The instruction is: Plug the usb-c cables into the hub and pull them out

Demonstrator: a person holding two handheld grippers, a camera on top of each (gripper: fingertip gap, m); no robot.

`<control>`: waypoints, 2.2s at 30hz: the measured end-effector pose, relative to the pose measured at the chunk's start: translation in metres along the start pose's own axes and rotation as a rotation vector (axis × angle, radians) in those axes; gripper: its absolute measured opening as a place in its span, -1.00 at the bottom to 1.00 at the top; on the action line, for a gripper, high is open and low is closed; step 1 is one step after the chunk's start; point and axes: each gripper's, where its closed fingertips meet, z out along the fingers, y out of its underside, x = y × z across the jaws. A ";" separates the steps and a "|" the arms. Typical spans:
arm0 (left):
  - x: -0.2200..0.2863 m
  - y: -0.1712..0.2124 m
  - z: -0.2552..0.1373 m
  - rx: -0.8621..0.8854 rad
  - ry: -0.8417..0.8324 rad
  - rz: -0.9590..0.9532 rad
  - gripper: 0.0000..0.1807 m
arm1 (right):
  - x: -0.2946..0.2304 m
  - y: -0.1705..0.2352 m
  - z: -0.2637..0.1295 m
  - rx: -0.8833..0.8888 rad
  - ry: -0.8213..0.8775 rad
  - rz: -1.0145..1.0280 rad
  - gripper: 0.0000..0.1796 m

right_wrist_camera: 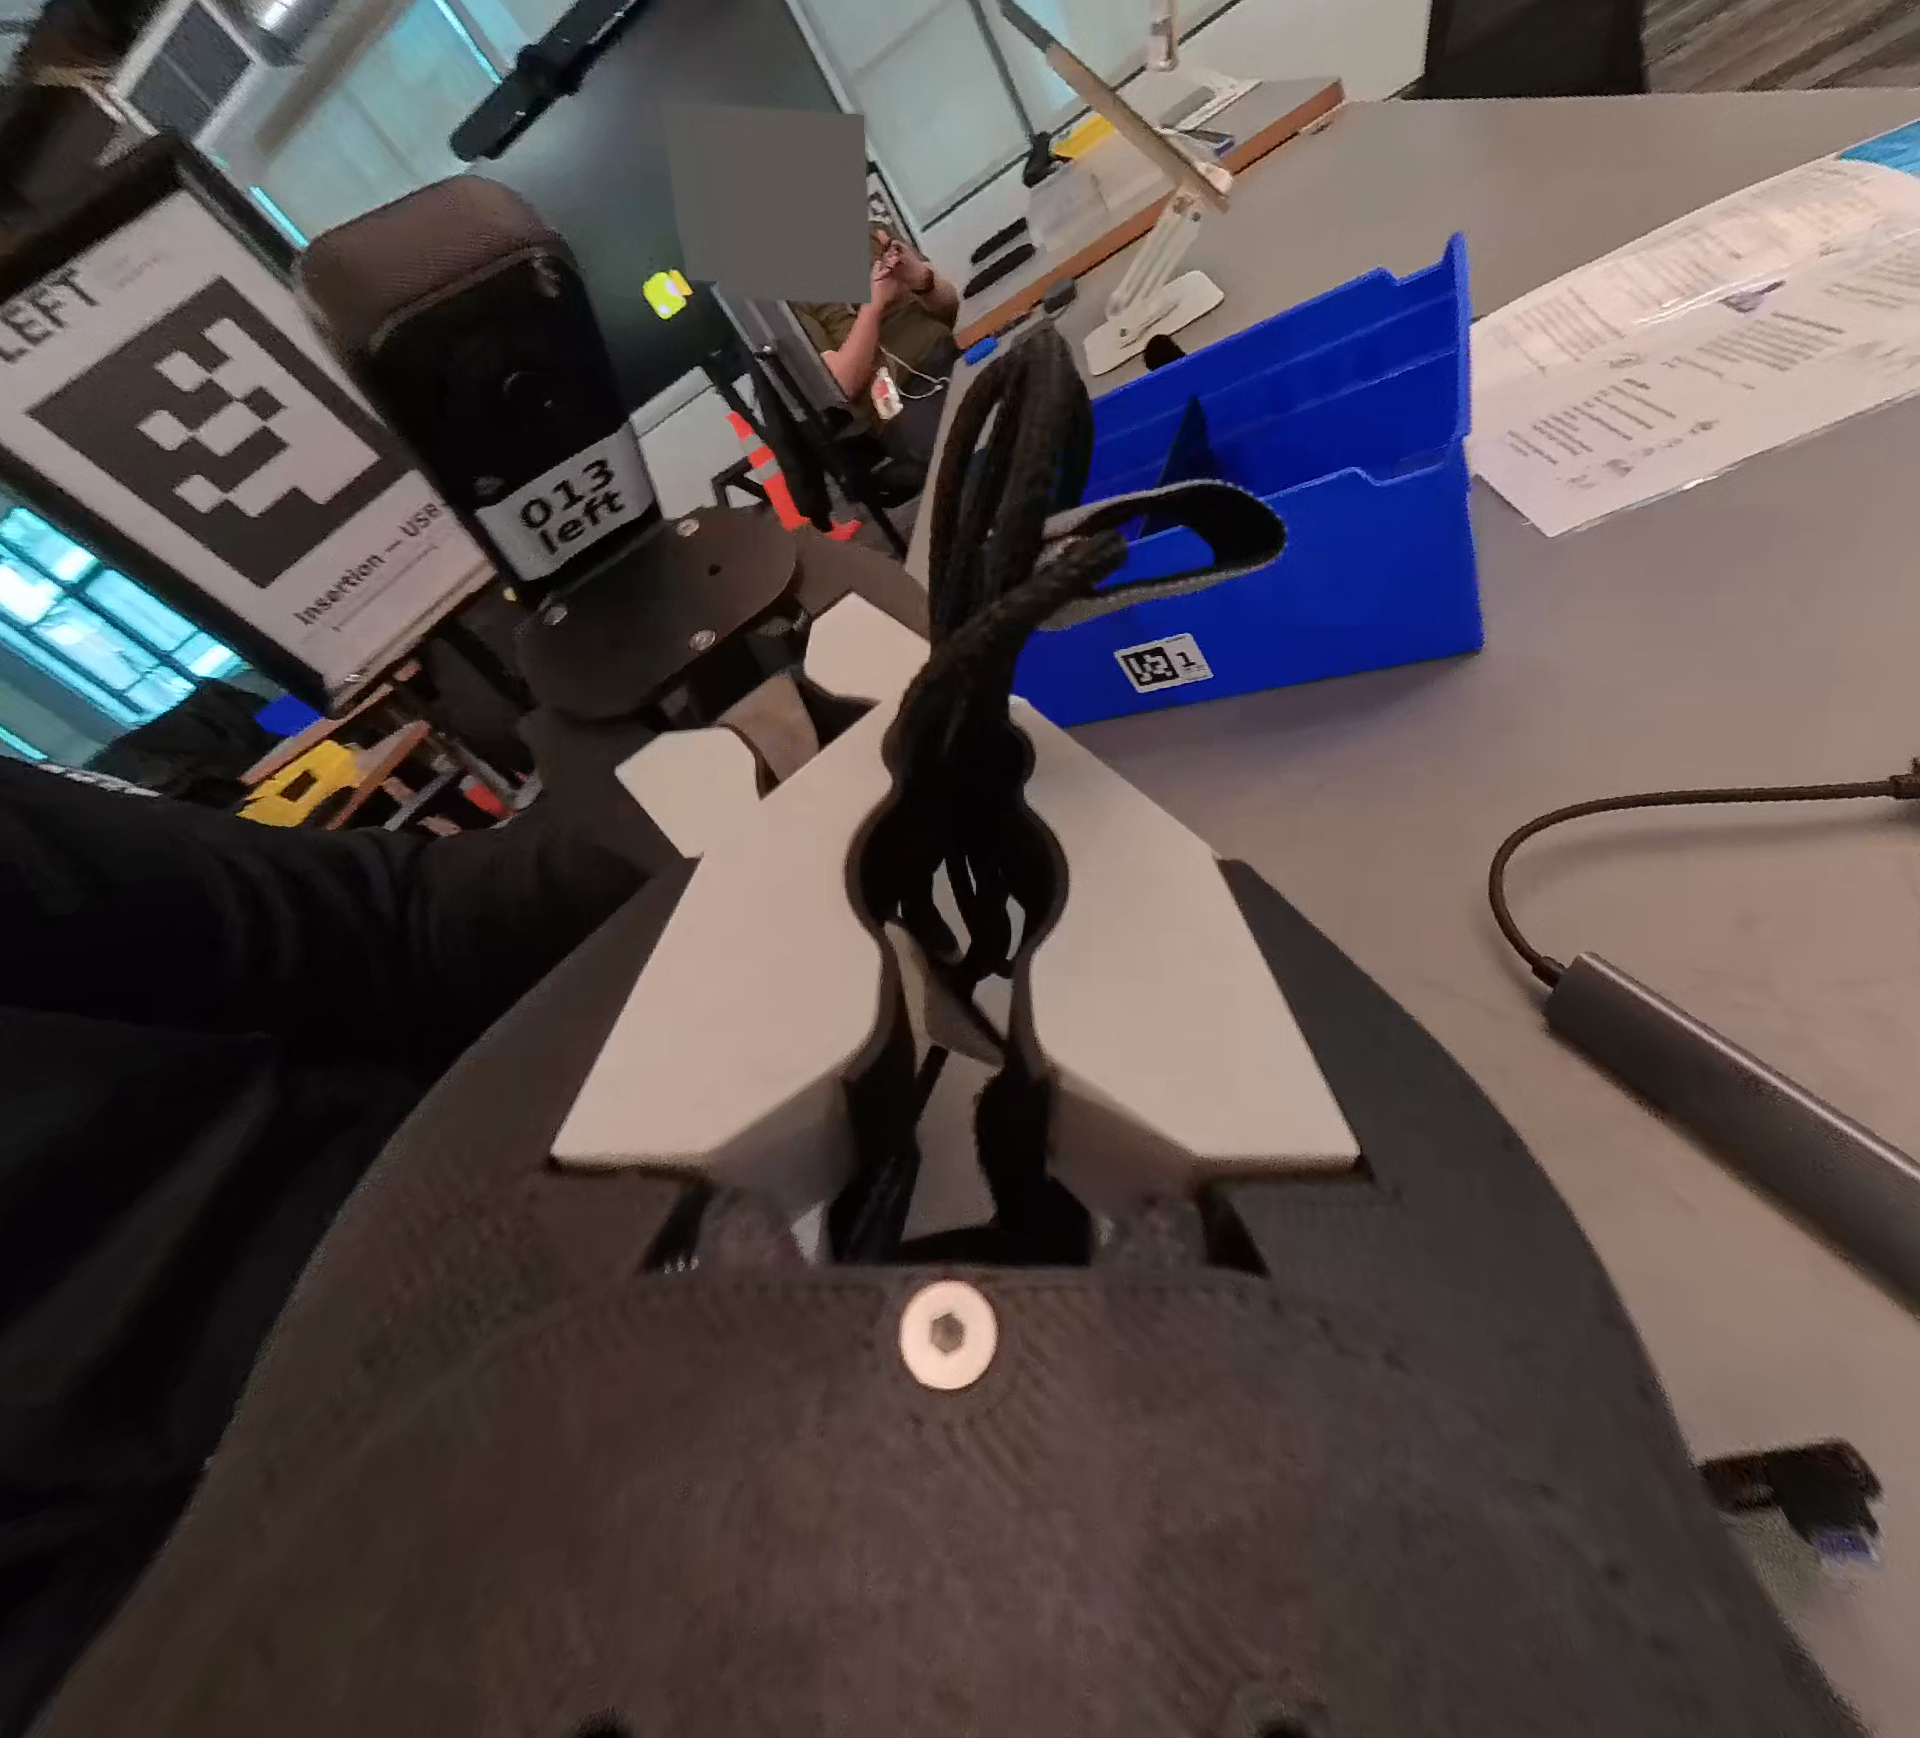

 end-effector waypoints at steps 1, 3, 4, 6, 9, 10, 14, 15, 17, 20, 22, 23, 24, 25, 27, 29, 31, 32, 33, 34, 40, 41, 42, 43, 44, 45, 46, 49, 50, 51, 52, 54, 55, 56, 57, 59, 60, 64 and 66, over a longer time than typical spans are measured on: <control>-0.001 0.000 -0.005 -0.004 0.017 -0.014 -0.49 | 0.001 -0.001 -0.002 -0.002 -0.010 0.003 -0.91; -0.004 -0.004 -0.020 0.030 0.064 -0.031 -0.39 | 0.000 -0.007 -0.009 0.012 -0.038 0.003 -0.92; -0.006 -0.005 -0.029 0.047 0.096 -0.037 -0.36 | -0.001 -0.011 -0.012 0.021 -0.061 0.012 -0.92; -0.010 -0.005 -0.043 0.072 0.160 -0.078 -0.34 | -0.001 -0.020 -0.019 0.046 -0.090 0.027 -0.92; -0.005 0.011 -0.043 0.007 0.253 -0.102 -0.28 | -0.001 -0.030 -0.026 0.070 -0.121 0.045 -0.92; -0.001 0.013 -0.040 0.002 0.284 -0.113 -0.28 | -0.002 -0.033 -0.027 0.077 -0.131 0.047 -0.92; 0.009 0.000 -0.041 0.113 0.433 -0.173 -0.68 | -0.010 -0.042 -0.031 0.086 -0.165 0.042 -0.92; 0.012 -0.005 -0.046 0.146 0.490 -0.198 -0.68 | -0.012 -0.043 -0.033 0.087 -0.173 0.041 -0.91; 0.013 -0.017 -0.057 0.221 0.558 -0.233 -0.69 | -0.014 -0.043 -0.036 0.080 -0.178 0.026 -0.92; 0.013 -0.030 -0.074 0.305 0.662 -0.287 -0.67 | -0.019 -0.042 -0.040 0.065 -0.196 -0.005 -0.91; 0.013 -0.032 -0.081 0.312 0.744 -0.352 -0.57 | -0.026 -0.040 -0.040 0.051 -0.222 -0.029 -0.91; 0.017 -0.033 -0.085 0.315 0.800 -0.366 -0.56 | -0.029 -0.039 -0.040 0.040 -0.230 -0.043 -0.91; 0.020 -0.034 -0.088 0.317 0.845 -0.374 -0.52 | -0.032 -0.037 -0.039 0.028 -0.234 -0.057 -0.91; 0.020 -0.035 -0.090 0.322 0.874 -0.382 -0.46 | -0.035 -0.036 -0.039 0.015 -0.241 -0.074 -0.92; 0.016 -0.037 -0.095 0.326 0.906 -0.405 -0.43 | -0.040 -0.032 -0.039 -0.008 -0.243 -0.103 -0.92; 0.005 -0.037 -0.094 0.305 0.881 -0.418 -0.41 | -0.043 -0.028 -0.038 -0.036 -0.230 -0.131 -0.92; -0.005 -0.037 -0.095 0.276 0.814 -0.384 -0.33 | -0.044 -0.024 -0.038 -0.056 -0.227 -0.139 -0.92; -0.013 -0.037 -0.095 0.256 0.753 -0.363 -0.33 | -0.045 -0.022 -0.038 -0.063 -0.224 -0.143 -0.92; -0.020 -0.039 -0.096 0.246 0.699 -0.332 -0.32 | -0.044 -0.020 -0.038 -0.070 -0.217 -0.144 -0.92; -0.023 -0.042 -0.101 0.247 0.683 -0.316 -0.34 | -0.043 -0.018 -0.038 -0.076 -0.216 -0.145 -0.91; -0.050 -0.044 -0.101 0.163 0.473 -0.258 -0.45 | -0.046 -0.016 -0.038 -0.077 -0.227 -0.152 -0.92; -0.061 -0.042 -0.101 0.168 0.442 -0.288 -0.49 | -0.048 -0.017 -0.039 -0.076 -0.227 -0.158 -0.92; -0.071 -0.039 -0.102 0.183 0.404 -0.310 -0.58 | -0.049 -0.017 -0.040 -0.074 -0.226 -0.163 -0.92; -0.083 -0.038 -0.105 0.213 0.354 -0.344 -0.65 | -0.051 -0.018 -0.042 -0.071 -0.225 -0.169 -0.92; -0.090 -0.037 -0.109 0.240 0.335 -0.364 -0.75 | -0.053 -0.018 -0.044 -0.068 -0.225 -0.173 -0.92; -0.093 -0.036 -0.113 0.263 0.319 -0.365 -0.91 | -0.054 -0.018 -0.046 -0.071 -0.224 -0.175 -0.92; -0.098 -0.037 -0.117 0.286 0.282 -0.350 -1.00 | -0.054 -0.016 -0.047 -0.077 -0.219 -0.179 -0.92; -0.095 -0.035 -0.118 0.256 0.246 -0.308 -1.00 | -0.057 -0.013 -0.053 -0.088 -0.217 -0.181 -0.92; -0.087 -0.038 -0.118 0.262 0.275 -0.285 -1.00 | -0.057 -0.012 -0.054 -0.092 -0.217 -0.181 -0.92; -0.070 -0.042 -0.118 0.247 0.344 -0.248 -0.97 | -0.058 -0.011 -0.055 -0.098 -0.215 -0.184 -0.92; -0.053 -0.042 -0.114 0.201 0.399 -0.212 -0.82 | -0.057 -0.009 -0.056 -0.106 -0.212 -0.186 -0.92; -0.027 -0.038 -0.101 0.079 0.444 -0.141 -0.66 | -0.058 -0.006 -0.055 -0.122 -0.214 -0.186 -0.93; -0.018 -0.036 -0.093 0.031 0.444 -0.087 -0.66 | -0.058 -0.004 -0.054 -0.128 -0.218 -0.185 -0.93; -0.012 -0.031 -0.084 -0.035 0.425 -0.038 -0.66 | -0.059 -0.002 -0.053 -0.133 -0.222 -0.183 -0.93; -0.007 -0.023 -0.076 -0.116 0.408 0.018 -0.66 | -0.060 -0.001 -0.052 -0.139 -0.226 -0.181 -0.93; -0.004 -0.006 -0.062 -0.255 0.365 0.126 -0.68 | -0.061 0.002 -0.049 -0.144 -0.233 -0.180 -0.93; -0.004 0.004 -0.057 -0.327 0.348 0.167 -0.68 | -0.062 0.003 -0.048 -0.145 -0.236 -0.180 -0.94; 0.000 0.020 -0.043 -0.421 0.334 0.252 -0.93 | -0.064 0.005 -0.047 -0.150 -0.240 -0.185 -0.96; 0.001 0.022 -0.039 -0.426 0.311 0.286 -1.00 | -0.063 0.005 -0.048 -0.148 -0.235 -0.191 -0.96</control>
